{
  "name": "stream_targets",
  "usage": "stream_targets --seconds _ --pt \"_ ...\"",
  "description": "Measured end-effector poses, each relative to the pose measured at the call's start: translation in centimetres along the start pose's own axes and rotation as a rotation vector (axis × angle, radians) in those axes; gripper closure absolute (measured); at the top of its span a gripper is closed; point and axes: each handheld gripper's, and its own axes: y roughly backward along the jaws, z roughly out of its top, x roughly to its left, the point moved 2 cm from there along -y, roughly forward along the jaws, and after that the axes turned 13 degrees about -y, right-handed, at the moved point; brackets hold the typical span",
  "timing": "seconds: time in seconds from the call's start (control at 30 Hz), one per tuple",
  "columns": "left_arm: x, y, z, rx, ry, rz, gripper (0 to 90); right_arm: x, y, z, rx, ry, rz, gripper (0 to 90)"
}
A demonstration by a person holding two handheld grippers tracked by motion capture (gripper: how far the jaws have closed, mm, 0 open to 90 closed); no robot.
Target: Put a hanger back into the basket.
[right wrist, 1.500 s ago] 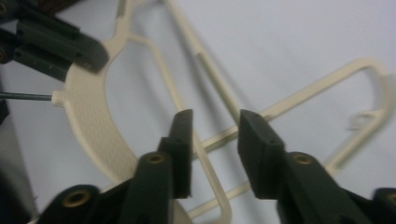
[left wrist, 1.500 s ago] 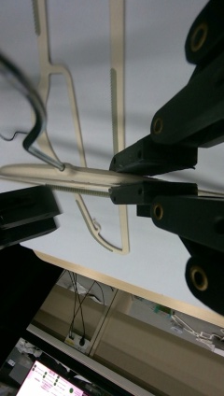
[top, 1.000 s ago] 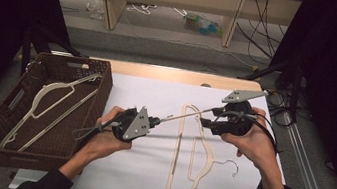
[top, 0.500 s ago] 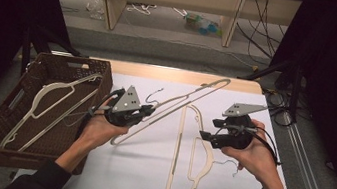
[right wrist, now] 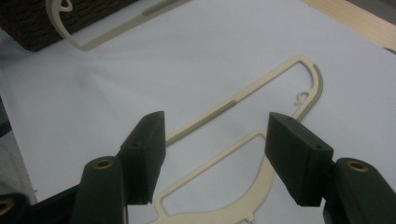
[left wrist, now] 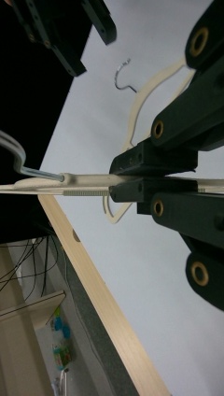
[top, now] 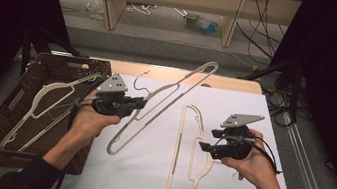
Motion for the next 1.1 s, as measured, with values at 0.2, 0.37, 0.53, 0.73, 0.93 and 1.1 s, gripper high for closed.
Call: stream_targets --seconds 0.2,0.37,0.53,0.73,0.93,1.1 --pt "0.2 1.7 0.9 -0.007 0.061 -0.016 86.4 0.1 -0.1 -0.2 0.022 0.009 0.010 39.3" --pt "0.8 4.1 1.7 -0.047 0.094 -0.021 86.3 0.5 -0.3 -0.5 -0.003 0.004 0.023 38.3" --pt "2.1 6.5 1.6 -0.053 0.112 0.007 86.3 0.6 -0.5 -0.8 -0.006 0.009 0.029 35.0" --pt "3.8 9.2 1.1 -0.074 0.157 0.041 86.4 0.4 -0.8 -1.2 -0.027 -0.001 0.031 31.3" --pt "5.1 11.4 1.0 -0.071 0.198 0.042 86.4 0.6 -1.1 -1.6 -0.014 -0.007 0.038 31.4" --pt "6.8 13.4 0.9 -0.074 0.239 0.056 86.4 0.5 -1.1 -1.8 -0.008 0.005 0.040 31.4"
